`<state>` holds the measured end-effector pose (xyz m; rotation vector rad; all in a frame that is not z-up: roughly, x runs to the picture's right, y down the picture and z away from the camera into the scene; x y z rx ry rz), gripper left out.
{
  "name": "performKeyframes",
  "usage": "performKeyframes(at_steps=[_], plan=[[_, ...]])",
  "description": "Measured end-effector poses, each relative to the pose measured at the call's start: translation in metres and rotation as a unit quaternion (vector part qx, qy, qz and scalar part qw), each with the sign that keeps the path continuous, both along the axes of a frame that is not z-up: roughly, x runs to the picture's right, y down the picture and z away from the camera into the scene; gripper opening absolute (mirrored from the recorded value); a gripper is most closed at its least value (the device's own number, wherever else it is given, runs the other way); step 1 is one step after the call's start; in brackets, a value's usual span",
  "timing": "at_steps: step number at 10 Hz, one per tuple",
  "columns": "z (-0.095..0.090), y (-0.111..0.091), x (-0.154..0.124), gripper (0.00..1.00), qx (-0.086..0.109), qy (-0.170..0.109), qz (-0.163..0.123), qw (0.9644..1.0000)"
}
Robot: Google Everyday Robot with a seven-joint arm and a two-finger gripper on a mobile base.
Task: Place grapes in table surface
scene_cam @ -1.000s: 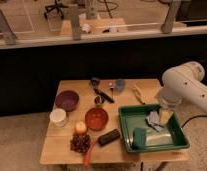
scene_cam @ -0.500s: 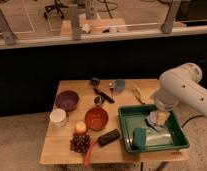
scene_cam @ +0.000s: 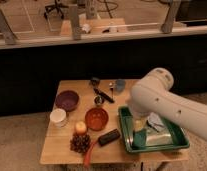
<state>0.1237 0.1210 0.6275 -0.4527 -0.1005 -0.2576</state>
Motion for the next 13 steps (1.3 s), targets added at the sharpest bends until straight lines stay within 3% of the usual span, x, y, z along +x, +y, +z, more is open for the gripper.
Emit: performKeyframes(at_steps=[3, 7, 13], plan=[[-0.039, 0.014, -0.077, 0.80, 0.019, -0.051, -0.050, 0.9972], [-0.094, 0.050, -0.164, 0.80, 0.032, -0.111, -0.119, 0.9862], [-0.096, 0.052, -0.166, 0.80, 0.032, -0.112, -0.120, 0.9859]])
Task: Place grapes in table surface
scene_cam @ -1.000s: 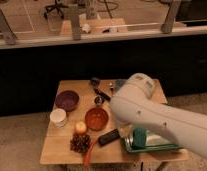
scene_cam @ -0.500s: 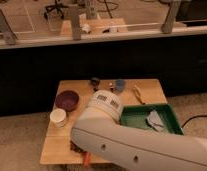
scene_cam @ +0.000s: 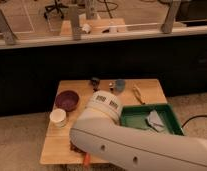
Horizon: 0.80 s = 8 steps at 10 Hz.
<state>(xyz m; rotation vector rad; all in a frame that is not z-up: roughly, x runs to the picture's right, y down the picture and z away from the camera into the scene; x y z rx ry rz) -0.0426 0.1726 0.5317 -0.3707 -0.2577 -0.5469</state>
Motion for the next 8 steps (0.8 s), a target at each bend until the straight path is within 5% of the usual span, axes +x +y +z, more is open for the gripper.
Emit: performKeyframes(at_steps=[3, 8], plan=[[0.016, -0.006, -0.011, 0.80, -0.027, -0.043, -0.003, 0.9987], [0.093, -0.034, -0.046, 0.80, -0.065, -0.095, -0.045, 0.9924]])
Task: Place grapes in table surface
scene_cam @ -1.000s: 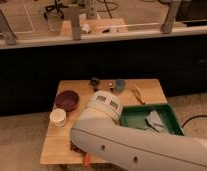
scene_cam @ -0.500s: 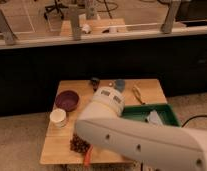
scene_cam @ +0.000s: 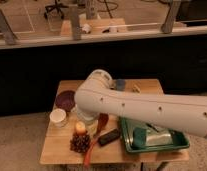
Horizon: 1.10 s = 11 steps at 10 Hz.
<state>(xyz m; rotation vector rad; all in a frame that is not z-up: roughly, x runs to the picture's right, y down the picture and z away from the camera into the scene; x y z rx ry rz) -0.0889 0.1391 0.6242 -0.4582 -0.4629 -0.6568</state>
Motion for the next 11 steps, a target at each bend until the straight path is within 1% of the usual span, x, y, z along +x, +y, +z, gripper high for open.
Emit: performKeyframes(at_steps=[5, 9, 11], plan=[[0.025, 0.012, -0.012, 0.80, -0.010, -0.005, -0.037, 0.9993], [0.033, 0.014, -0.019, 0.80, -0.009, -0.011, -0.050, 0.9986], [0.042, 0.019, -0.026, 0.80, -0.010, -0.013, -0.066, 0.9977]])
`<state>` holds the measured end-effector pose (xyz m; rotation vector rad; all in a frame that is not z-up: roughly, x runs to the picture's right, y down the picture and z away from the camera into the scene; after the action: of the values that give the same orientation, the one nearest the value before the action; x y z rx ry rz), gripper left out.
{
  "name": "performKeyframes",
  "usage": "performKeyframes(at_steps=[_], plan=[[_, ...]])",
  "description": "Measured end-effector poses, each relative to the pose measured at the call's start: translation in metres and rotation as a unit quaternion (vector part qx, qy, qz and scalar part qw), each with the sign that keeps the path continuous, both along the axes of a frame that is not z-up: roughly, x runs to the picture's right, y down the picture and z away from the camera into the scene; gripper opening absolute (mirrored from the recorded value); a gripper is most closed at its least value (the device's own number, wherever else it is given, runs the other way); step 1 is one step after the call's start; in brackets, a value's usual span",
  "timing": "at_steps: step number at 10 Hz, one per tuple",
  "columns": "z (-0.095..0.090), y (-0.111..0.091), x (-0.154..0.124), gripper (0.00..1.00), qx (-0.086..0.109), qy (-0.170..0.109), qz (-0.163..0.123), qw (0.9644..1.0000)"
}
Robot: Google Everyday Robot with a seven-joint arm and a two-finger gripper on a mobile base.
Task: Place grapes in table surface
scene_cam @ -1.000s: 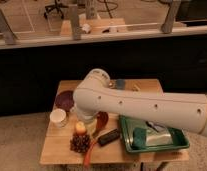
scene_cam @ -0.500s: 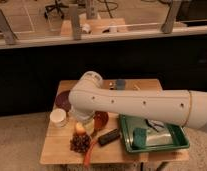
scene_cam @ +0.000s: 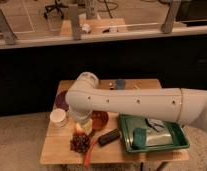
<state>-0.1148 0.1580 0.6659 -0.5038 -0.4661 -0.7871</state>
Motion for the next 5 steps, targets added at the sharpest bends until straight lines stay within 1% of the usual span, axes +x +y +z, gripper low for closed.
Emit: performKeyframes(at_steps=[1, 2, 4, 5], plan=[[0.006, 0.005, -0.003, 0.80, -0.001, 0.000, -0.009, 1.0000], [0.017, 0.014, -0.005, 0.80, -0.002, -0.002, -0.020, 0.9998], [0.041, 0.036, -0.003, 0.80, -0.005, -0.011, -0.042, 0.9990], [0.047, 0.047, -0.005, 0.80, -0.007, -0.018, -0.057, 0.9982]])
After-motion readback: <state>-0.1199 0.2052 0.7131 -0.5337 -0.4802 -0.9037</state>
